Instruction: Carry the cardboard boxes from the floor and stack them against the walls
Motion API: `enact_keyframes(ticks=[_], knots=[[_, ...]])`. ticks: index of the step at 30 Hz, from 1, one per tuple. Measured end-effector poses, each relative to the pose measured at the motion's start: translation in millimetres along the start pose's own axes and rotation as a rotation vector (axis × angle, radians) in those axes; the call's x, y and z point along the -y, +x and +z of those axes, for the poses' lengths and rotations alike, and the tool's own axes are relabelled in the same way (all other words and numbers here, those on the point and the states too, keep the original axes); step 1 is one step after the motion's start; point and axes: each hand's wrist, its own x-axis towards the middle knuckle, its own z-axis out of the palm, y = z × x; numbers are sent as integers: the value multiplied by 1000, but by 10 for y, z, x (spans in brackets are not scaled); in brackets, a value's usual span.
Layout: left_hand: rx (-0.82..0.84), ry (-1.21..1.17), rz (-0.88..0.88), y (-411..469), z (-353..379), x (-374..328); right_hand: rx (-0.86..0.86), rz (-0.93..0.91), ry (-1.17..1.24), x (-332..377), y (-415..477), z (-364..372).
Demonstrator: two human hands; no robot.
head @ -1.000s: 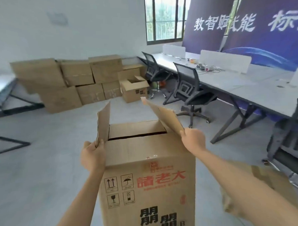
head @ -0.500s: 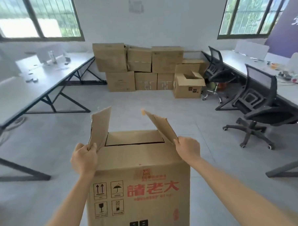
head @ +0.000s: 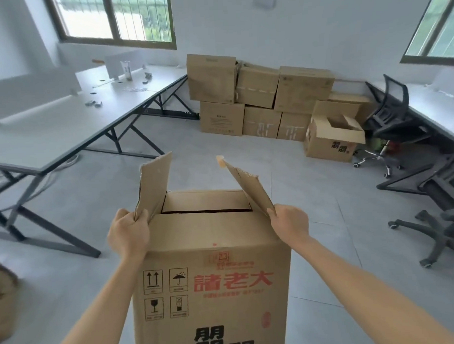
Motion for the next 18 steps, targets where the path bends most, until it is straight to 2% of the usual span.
enact_keyframes(ticks=[8,18], knots=[[28,-44,55,1314,528,-307,-51,53,-15,413,1236,225],[153,-34,116,2278,1745,-931,-28,180,-49,-8,2454,602]])
